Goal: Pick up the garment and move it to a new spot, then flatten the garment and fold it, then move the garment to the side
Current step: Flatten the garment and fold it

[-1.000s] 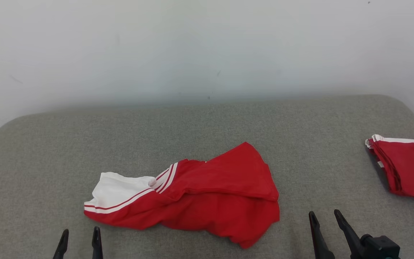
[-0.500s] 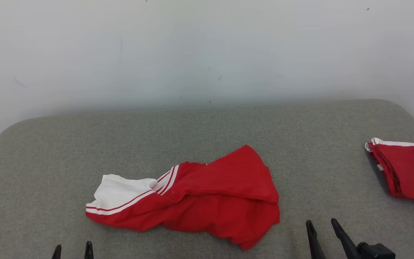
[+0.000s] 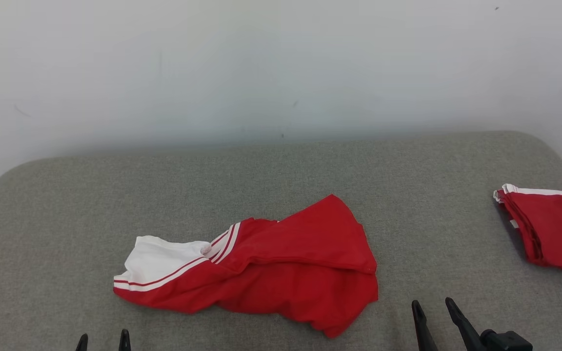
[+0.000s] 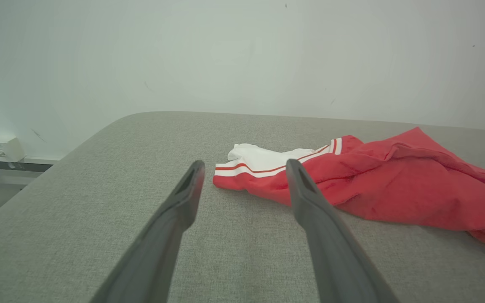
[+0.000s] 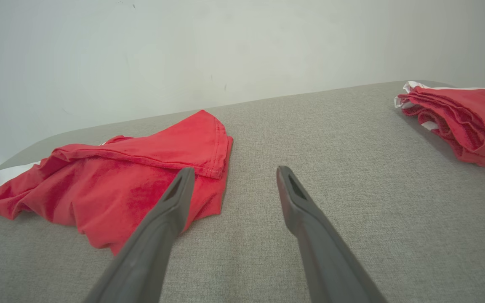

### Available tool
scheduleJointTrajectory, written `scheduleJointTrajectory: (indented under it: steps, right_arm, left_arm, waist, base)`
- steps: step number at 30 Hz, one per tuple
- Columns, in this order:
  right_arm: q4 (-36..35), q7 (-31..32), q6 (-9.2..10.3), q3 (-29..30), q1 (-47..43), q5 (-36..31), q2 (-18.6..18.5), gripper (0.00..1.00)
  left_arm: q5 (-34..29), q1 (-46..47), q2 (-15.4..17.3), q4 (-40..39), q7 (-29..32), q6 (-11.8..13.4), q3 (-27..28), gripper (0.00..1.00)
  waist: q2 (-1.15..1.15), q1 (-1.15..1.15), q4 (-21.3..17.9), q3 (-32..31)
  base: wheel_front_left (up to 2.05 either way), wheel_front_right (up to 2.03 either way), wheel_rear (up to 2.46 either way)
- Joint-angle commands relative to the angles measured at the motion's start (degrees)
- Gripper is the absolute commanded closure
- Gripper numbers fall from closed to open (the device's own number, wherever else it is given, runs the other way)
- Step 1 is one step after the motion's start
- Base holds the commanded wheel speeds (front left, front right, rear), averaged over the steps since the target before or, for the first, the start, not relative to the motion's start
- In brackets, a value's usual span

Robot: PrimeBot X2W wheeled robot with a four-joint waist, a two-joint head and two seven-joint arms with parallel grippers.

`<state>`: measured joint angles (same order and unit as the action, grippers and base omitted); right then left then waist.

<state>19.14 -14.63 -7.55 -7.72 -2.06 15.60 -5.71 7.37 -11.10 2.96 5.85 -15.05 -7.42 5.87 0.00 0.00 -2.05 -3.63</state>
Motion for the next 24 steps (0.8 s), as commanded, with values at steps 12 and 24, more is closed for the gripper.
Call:
scheduleJointTrajectory:
  steps: [12,24]
  right_arm:
    - [0.05,-0.46,0.16,-0.29,0.69,0.58,-0.16,0.0]
    - [0.34,-0.34,0.16,-0.9,2.36,0.53,-0.43,0.0]
  left_arm:
    - [0.78,0.67,-0.11,1.07,-0.16,-0.02,-0.29,0.0]
    - [1.58,3.28,-0.1,3.12,-0.16,-0.03,-0.53,0.0]
  waist:
    - [0.0,0.0,-0.02,0.64]
    - [0.0,0.0,-0.34,1.52]
  base:
    - [0.0,0.0,0.0]
    - [0.0,0.0,0.0]
